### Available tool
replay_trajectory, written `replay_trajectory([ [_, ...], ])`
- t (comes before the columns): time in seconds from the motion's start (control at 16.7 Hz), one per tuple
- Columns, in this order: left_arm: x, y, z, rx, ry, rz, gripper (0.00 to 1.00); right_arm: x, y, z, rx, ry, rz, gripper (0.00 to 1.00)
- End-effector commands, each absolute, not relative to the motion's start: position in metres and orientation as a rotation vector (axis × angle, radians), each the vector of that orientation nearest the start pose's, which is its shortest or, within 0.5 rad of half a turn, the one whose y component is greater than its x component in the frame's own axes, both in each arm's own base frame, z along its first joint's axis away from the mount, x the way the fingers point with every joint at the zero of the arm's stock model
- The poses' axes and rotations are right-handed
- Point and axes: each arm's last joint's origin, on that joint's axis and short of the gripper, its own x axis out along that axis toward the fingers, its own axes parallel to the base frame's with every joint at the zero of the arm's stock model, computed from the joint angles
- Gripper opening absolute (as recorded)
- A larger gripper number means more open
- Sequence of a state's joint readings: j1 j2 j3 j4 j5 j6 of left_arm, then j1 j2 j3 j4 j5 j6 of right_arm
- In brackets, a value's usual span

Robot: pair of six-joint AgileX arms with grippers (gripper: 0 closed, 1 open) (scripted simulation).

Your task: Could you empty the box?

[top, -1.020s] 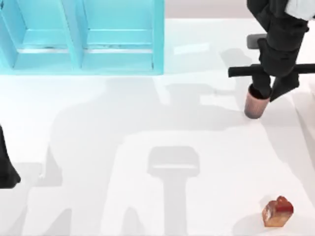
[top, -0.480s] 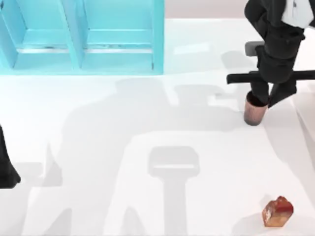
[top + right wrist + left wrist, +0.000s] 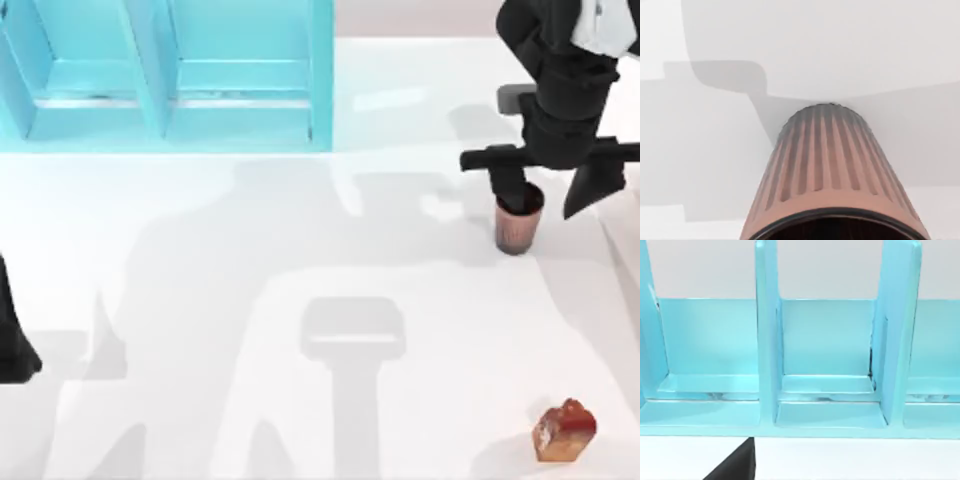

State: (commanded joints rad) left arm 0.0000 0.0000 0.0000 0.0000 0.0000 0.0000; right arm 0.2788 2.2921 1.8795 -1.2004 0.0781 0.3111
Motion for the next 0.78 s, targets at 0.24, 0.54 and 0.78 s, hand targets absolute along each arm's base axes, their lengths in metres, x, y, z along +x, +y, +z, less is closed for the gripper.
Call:
replay_trajectory([
  [0.24,0.1057,-0.0012,0.16,0.0,0.0,0.0,1.0,0.4267,0.125,0.156,-0.049,1.588,-0.082,1.0],
  [0.54,0.1057,-0.0012,0.16,0.0,0.0,0.0,1.0,0.4267,0.125,0.156,-0.049,1.588,-0.082,1.0],
  [0.78,0.1057,-0.0012,0.16,0.0,0.0,0.0,1.0,0.4277,0.1238,0.1592,-0.047,1.587,-0.085,1.0],
])
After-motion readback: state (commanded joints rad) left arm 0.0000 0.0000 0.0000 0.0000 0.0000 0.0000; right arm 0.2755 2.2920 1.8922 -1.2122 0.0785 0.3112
